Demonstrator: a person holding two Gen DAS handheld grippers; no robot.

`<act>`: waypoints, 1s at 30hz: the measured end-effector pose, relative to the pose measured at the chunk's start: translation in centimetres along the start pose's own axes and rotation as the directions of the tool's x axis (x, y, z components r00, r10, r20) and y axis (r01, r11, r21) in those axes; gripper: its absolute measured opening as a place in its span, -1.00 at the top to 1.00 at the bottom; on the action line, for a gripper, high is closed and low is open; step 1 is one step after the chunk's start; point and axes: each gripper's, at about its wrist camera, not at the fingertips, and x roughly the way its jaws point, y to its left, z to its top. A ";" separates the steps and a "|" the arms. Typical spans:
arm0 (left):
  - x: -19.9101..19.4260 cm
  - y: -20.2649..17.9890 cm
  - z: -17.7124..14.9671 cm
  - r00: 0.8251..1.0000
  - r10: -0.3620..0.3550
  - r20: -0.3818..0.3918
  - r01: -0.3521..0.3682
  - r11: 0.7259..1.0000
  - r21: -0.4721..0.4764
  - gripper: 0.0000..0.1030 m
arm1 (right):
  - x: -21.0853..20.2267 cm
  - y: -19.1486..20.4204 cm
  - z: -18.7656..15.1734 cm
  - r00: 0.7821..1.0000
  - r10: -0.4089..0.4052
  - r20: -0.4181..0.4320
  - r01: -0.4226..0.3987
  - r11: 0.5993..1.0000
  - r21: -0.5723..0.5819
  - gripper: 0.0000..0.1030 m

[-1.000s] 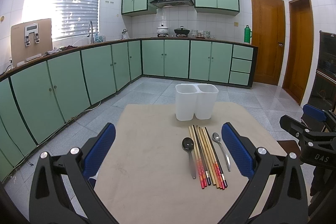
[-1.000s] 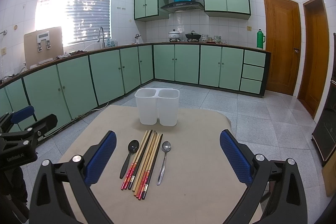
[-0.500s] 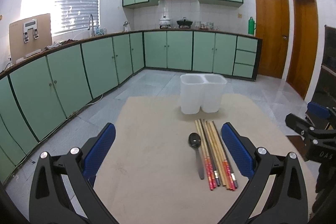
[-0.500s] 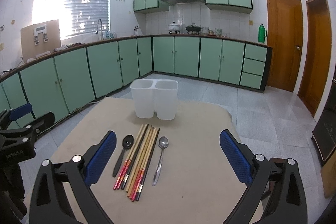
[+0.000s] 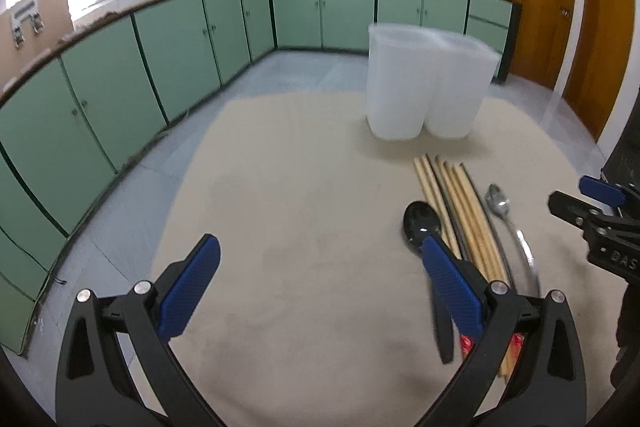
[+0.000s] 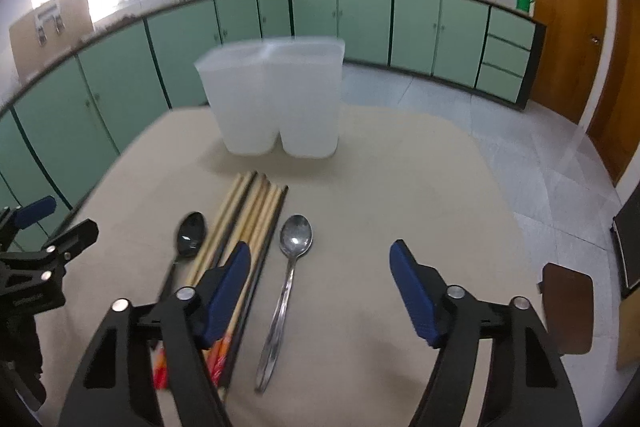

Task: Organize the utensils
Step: 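Grasp the black spoon with the left tool while the right tool grasps the metal spoon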

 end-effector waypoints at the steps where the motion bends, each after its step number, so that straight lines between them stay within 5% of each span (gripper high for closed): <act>1: 0.6 0.1 0.0 1.000 -0.004 -0.010 0.004 1.000 -0.004 -0.90 | 0.8 0.0 0.1 1.000 0.005 -0.017 -0.005 1.000 0.002 -0.26; 16: 3.8 -1.1 0.5 0.996 -0.050 -0.067 0.050 0.999 0.006 -0.83 | 6.0 0.8 0.3 0.993 0.006 -0.114 -0.008 1.000 -0.022 0.08; 21: 4.5 -2.4 0.6 0.994 -0.071 -0.079 0.073 0.997 0.018 -0.83 | 6.4 1.0 0.8 0.993 0.027 -0.112 -0.031 0.999 -0.036 0.44; 30: 5.9 -4.4 -0.2 0.989 -0.071 -0.129 0.080 0.995 0.064 -0.83 | 5.6 0.1 0.1 0.994 0.027 -0.104 -0.030 0.999 -0.031 0.45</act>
